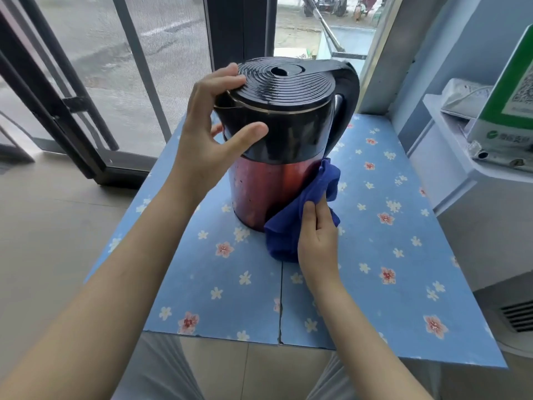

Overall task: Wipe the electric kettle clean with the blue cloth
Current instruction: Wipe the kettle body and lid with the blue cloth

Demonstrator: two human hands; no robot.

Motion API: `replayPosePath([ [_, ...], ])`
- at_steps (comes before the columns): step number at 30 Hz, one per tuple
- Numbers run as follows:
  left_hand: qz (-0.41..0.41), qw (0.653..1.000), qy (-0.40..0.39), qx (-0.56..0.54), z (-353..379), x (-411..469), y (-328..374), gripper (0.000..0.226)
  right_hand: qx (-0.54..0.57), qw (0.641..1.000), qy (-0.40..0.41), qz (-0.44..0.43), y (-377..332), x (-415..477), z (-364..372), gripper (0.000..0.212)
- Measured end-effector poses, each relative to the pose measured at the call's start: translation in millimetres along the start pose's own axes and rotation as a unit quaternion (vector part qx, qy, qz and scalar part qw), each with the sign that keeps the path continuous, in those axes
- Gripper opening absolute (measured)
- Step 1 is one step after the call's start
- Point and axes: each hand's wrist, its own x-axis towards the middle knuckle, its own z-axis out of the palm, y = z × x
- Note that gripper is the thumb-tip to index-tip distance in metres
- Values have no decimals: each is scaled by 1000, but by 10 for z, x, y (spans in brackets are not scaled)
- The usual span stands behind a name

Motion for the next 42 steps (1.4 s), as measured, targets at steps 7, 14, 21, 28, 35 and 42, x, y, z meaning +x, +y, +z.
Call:
replayPosePath([
  [7,-1,1000,14,-2,31,-5,-15,49,-59,959,6,-277,-618,326,11,48],
  [14,-11,1000,5,-8,-26,22,8,51,-99,908,-117,-389,-1262,930,-237,28],
  [21,8,1000,0,-6,-61,40,-25,49,-155,907,-245,-304,-1624,1234,-273,32],
  [28,36,999,13,17,-42,41,-52,50,-180,882,-276,-337,-1627,1152,-306,31],
  [35,32,999,9,21,-70,59,-46,51,-161,895,-248,-333,-1507,1144,-366,32],
  [42,41,998,14,37,-49,61,-47,52,-106,923,-134,-344,-1318,966,-235,26],
])
